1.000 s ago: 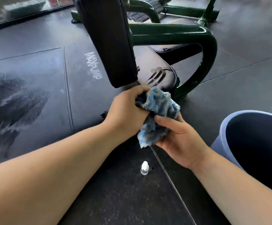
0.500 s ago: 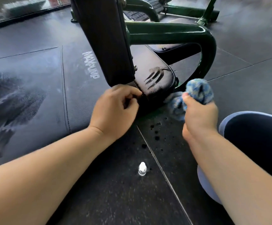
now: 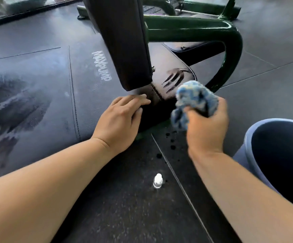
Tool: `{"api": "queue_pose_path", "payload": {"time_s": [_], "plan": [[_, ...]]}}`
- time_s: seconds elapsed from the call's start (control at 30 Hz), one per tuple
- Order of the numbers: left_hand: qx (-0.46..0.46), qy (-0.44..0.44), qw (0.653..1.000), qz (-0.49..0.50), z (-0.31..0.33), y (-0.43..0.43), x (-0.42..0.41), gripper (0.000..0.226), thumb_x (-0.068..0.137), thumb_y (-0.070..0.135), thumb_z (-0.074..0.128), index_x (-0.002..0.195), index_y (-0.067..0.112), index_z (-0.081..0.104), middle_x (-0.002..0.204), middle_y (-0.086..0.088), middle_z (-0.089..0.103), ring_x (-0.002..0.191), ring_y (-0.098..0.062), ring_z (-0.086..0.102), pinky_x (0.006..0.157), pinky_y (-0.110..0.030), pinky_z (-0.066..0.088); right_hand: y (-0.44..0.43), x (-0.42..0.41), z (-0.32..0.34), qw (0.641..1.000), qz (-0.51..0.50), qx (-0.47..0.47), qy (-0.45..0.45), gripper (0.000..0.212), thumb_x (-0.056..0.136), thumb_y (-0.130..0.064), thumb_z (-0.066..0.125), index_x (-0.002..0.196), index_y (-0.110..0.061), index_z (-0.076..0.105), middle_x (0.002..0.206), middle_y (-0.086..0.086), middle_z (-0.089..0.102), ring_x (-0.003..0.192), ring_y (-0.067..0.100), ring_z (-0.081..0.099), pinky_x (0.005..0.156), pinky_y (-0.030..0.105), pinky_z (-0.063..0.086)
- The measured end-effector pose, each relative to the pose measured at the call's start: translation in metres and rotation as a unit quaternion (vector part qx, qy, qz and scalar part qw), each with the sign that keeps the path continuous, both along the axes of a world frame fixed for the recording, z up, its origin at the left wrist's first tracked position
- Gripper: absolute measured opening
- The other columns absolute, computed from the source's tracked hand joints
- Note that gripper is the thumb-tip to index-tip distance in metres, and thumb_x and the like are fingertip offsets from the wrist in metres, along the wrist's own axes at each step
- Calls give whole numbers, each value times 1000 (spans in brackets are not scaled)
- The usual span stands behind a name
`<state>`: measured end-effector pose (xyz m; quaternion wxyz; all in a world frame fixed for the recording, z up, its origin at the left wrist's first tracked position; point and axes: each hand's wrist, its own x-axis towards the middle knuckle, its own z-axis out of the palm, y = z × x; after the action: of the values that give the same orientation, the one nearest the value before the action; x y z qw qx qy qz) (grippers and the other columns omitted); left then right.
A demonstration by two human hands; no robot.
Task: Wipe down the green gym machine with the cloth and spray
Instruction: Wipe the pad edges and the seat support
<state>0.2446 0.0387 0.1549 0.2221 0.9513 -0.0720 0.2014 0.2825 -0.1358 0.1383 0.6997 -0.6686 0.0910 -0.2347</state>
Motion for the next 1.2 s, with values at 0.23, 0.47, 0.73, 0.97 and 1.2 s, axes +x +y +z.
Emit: {"api": "queue_pose_path", "payload": {"time_s": [0.23,0.47,0.73,0.97,1.2], "plan": [[-11,15,1000,-5,1,3,-2,34,97,14,43,123,21,63,132,7,58,120,-19,50,101,-15,29,31,-22,-18,995,84,8,48,18,80,-8,67,87,-25,70,81,-8,70,80,6,63,76,29,54],[-4,52,998,-27,6,12,-8,39,100,11,42,132,27,56,141,16,49,128,-9,41,99,-1,16,-8,10,-3,994,-5,-108,-9,45,68,-17,66,99,-49,56,99,-1,62,89,19,62,84,42,53],[-20,8,1000,-20,-2,9,-7,39,97,7,45,128,24,60,136,11,54,123,-14,48,101,-6,22,20,-21,-36,975,112,-191,3,17,74,-7,61,89,-15,67,85,1,65,78,8,57,75,25,44],[52,2,997,-50,-6,10,-13,56,87,37,50,142,30,43,146,8,44,132,-16,39,110,-19,23,5,-11,-2,987,104,71,103,16,79,-5,53,73,-20,55,58,-7,50,57,9,45,59,30,37],[182,-33,964,-190,-4,-18,-7,76,69,39,68,140,30,43,135,6,55,119,-22,53,104,-36,38,0,-38,17,878,391,207,183,35,82,13,38,112,0,50,86,21,59,74,33,64,60,45,56]]}}
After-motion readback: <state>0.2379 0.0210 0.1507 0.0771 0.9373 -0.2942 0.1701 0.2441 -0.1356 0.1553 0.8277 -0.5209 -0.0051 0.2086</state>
